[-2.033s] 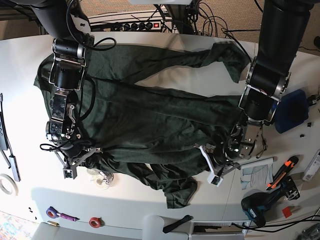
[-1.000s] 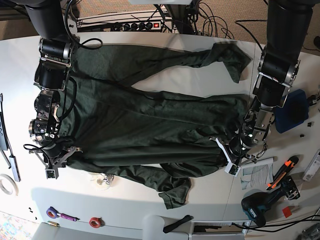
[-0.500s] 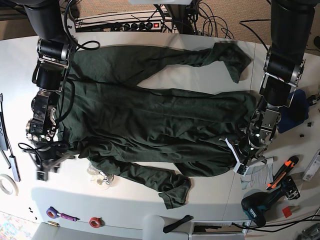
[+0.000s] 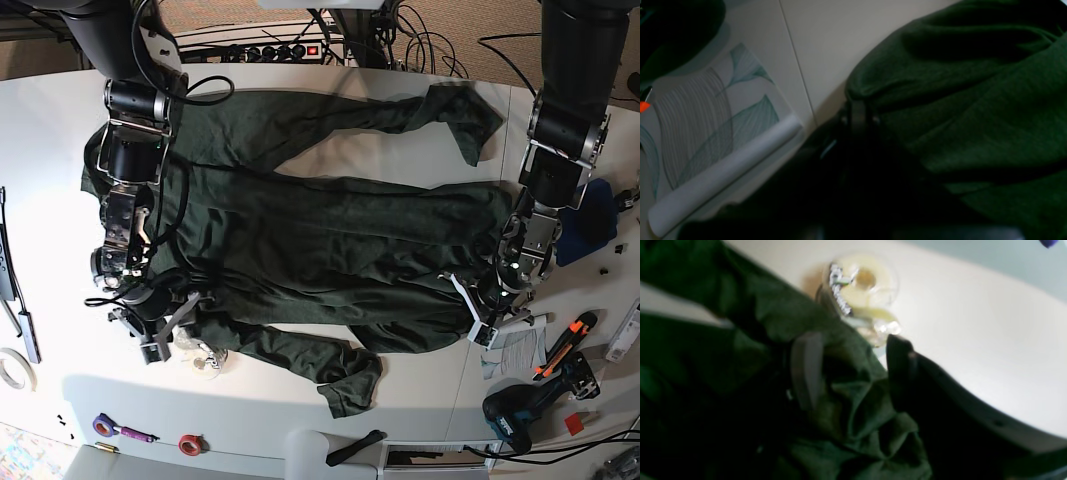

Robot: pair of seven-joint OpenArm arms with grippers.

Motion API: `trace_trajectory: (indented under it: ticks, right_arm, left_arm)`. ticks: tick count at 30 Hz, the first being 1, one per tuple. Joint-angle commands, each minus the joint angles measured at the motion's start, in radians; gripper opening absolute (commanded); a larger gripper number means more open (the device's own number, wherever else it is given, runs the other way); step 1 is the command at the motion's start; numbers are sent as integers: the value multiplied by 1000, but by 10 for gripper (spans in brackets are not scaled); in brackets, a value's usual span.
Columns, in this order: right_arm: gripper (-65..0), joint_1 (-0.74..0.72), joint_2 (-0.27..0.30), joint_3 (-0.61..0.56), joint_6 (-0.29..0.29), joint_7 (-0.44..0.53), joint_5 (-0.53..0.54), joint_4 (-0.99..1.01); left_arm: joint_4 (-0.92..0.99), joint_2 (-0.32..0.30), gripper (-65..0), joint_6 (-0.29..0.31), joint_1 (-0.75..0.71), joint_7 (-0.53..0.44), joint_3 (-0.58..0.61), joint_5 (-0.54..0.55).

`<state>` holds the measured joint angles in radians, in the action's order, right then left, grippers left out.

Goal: Layout the t-shirt on the table in an organized manner, then fold the t-shirt properly
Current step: 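Hold the hem with both grippers and pull it outward to straighten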

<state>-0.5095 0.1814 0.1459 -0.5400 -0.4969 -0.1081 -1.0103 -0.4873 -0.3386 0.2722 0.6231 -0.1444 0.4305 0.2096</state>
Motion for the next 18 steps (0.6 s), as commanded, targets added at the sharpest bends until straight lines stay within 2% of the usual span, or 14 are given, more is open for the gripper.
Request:
trace_trajectory:
  ticks: [1,3,7,8,9,12,13,14,18]
  right_arm:
    - [-341,-33,8,-3,21,27,-2,-7]
    - [-341,-34,7,-3,43,39,-1,19]
    - [-346,-34,7,-3,126,117,-2,127]
    - [-364,-34,8,-3,140,139,-5,158]
    - [-410,-34,8,-3,147,168,-18,188]
    - [-584,-37,8,-3,188,238,-70,250]
    - [-623,-36,8,-3,209,252,-90,253]
    - [-647,-37,8,-3,231,266,-109,253]
    - [-650,-74,22,-3,307,286,-133,253]
  left_arm:
    - [10,-10,-650,17,-16,119,6,-49]
    - [2,-10,-650,17,-17,119,6,-49]
    - [-13,-11,-650,16,-16,119,6,-49]
    - [-14,-10,-650,16,-17,119,6,-49]
    - [-16,-10,-650,17,-17,119,6,-49]
    - [-16,-8,-650,17,-17,120,6,-48]
    - [-16,-8,-650,17,-17,120,6,-48]
    - [-16,-8,-650,17,-17,120,6,-48]
    - [-17,-8,-650,16,-17,121,6,-49]
